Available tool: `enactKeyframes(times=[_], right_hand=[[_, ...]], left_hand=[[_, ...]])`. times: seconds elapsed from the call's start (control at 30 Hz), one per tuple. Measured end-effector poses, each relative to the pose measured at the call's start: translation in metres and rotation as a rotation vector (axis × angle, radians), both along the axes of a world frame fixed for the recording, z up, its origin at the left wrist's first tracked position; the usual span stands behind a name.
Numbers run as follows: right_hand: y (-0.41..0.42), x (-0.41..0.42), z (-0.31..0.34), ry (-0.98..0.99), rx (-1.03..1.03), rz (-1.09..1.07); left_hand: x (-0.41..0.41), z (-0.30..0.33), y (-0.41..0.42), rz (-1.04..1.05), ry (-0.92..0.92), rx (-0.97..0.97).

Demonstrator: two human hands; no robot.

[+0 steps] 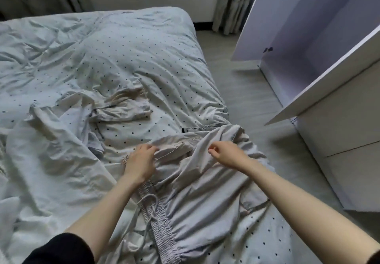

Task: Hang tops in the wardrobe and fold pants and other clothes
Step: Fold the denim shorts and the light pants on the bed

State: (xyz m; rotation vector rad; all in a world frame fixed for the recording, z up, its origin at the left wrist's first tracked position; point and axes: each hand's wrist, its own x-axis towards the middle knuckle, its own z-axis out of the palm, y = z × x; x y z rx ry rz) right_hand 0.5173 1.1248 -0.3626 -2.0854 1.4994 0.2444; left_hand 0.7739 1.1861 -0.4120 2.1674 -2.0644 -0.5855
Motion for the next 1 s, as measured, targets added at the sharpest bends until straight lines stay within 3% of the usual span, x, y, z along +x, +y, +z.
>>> enactKeyframes(times=[0.1,0.23,0.37,0.53,0.7,0.83,1.0], right_hand=[[-0.059,-0.001,-0.038,0.008,-0.035,-0.016],[-0.125,0.013,-0.098,-0.038,-0.085,-0.116],[-0.159,0.026,-0.155,0.093,-0.092,0.096],[-0.183,0.035,-0.195,0.3,0.136,0.347],[-0.191,0.042,-0.196,0.288,0.016,0.441],[-0.191,0.034,-0.175,0.16,-0.075,0.423],[-0.208,0.059,-0.106,-0.083,-0.276,0.309]], left_hand=[[-0.025,-0.029,-0.033,-0.052,-0.016,-0.059],[-0.047,-0.079,-0.056,-0.04,-0.078,0.028],[-0.048,-0.127,-0.043,-0.044,-0.229,0.108],[-0.055,-0.144,-0.046,-0.022,-0.246,0.017],[-0.055,-0.144,-0.046,-0.021,-0.235,0.083],[-0.051,-0.134,-0.05,-0.018,-0.154,0.167],[-0.035,-0.111,-0.059,0.154,-0.11,0.142]])
